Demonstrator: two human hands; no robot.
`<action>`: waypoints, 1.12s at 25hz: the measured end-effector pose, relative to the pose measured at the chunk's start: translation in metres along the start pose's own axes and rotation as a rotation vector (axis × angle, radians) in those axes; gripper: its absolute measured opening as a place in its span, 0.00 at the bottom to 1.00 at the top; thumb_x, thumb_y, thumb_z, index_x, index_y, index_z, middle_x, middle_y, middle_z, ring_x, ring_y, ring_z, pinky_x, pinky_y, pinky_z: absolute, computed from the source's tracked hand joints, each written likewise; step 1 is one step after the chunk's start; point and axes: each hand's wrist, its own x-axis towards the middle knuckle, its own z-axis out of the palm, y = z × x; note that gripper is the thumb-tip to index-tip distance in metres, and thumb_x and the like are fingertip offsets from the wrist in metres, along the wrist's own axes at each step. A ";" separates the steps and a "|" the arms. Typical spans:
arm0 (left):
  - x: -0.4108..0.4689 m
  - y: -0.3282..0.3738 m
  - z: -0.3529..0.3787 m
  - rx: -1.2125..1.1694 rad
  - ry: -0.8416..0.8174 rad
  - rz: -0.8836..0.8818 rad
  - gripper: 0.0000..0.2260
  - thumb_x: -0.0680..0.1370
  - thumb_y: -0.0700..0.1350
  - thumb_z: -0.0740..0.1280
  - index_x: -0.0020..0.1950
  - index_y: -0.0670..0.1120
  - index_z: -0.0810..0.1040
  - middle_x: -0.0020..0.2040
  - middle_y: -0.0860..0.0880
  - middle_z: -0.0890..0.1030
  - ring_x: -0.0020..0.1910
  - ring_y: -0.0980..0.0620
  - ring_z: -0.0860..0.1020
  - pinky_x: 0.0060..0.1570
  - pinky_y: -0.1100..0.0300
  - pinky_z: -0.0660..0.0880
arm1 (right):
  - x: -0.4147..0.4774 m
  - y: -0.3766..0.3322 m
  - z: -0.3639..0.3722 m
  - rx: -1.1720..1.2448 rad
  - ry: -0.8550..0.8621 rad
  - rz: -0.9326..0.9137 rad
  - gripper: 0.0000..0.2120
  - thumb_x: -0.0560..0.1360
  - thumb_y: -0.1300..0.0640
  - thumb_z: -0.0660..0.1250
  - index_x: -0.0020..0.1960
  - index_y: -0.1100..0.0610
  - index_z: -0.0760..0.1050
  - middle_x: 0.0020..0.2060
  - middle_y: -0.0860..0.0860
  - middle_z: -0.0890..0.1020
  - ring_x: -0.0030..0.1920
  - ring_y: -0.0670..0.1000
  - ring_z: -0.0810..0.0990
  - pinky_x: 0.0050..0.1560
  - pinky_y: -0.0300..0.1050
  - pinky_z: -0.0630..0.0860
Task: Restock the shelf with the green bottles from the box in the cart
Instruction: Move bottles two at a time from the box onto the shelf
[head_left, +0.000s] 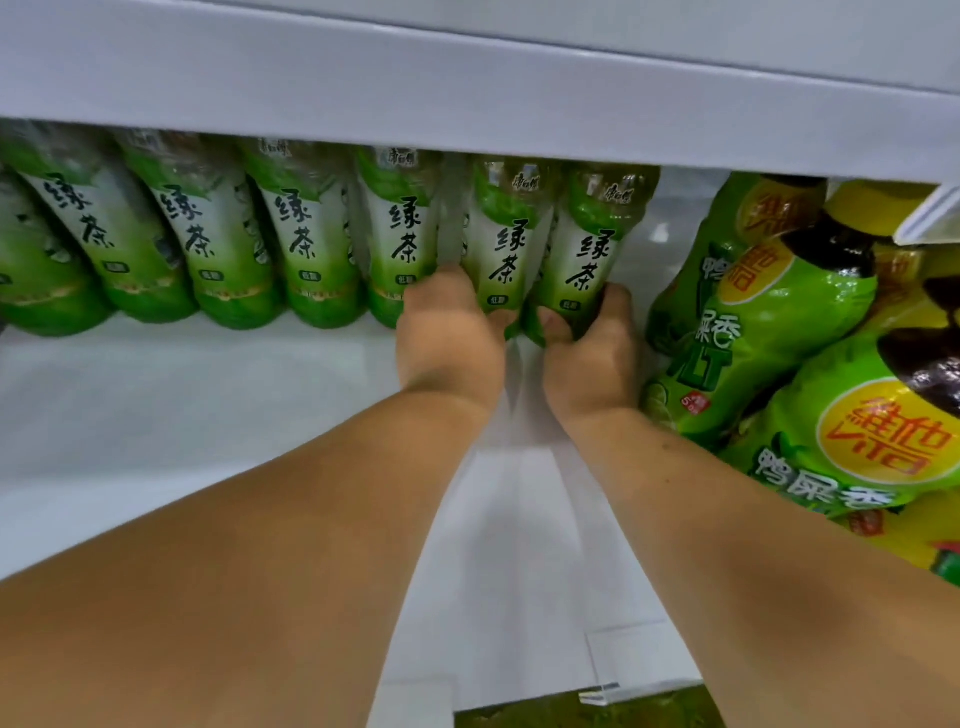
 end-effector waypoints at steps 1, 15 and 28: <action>0.003 0.001 0.001 0.021 0.005 0.004 0.18 0.74 0.53 0.75 0.56 0.43 0.79 0.52 0.43 0.83 0.51 0.43 0.81 0.42 0.59 0.70 | 0.002 0.001 0.001 0.005 0.011 -0.014 0.17 0.75 0.58 0.73 0.60 0.61 0.73 0.53 0.57 0.83 0.52 0.57 0.81 0.41 0.33 0.64; 0.013 0.009 0.007 0.070 0.056 -0.047 0.17 0.73 0.53 0.76 0.54 0.42 0.80 0.51 0.43 0.83 0.53 0.42 0.81 0.40 0.59 0.68 | 0.019 0.009 0.015 0.098 -0.063 0.022 0.19 0.76 0.54 0.71 0.64 0.54 0.71 0.53 0.50 0.82 0.49 0.47 0.76 0.50 0.38 0.70; 0.011 0.016 -0.004 0.016 0.003 -0.045 0.24 0.73 0.48 0.76 0.63 0.40 0.72 0.59 0.41 0.81 0.58 0.41 0.79 0.51 0.54 0.75 | 0.019 0.005 0.011 -0.011 -0.112 0.073 0.16 0.78 0.47 0.68 0.62 0.53 0.73 0.56 0.53 0.82 0.57 0.57 0.79 0.56 0.49 0.76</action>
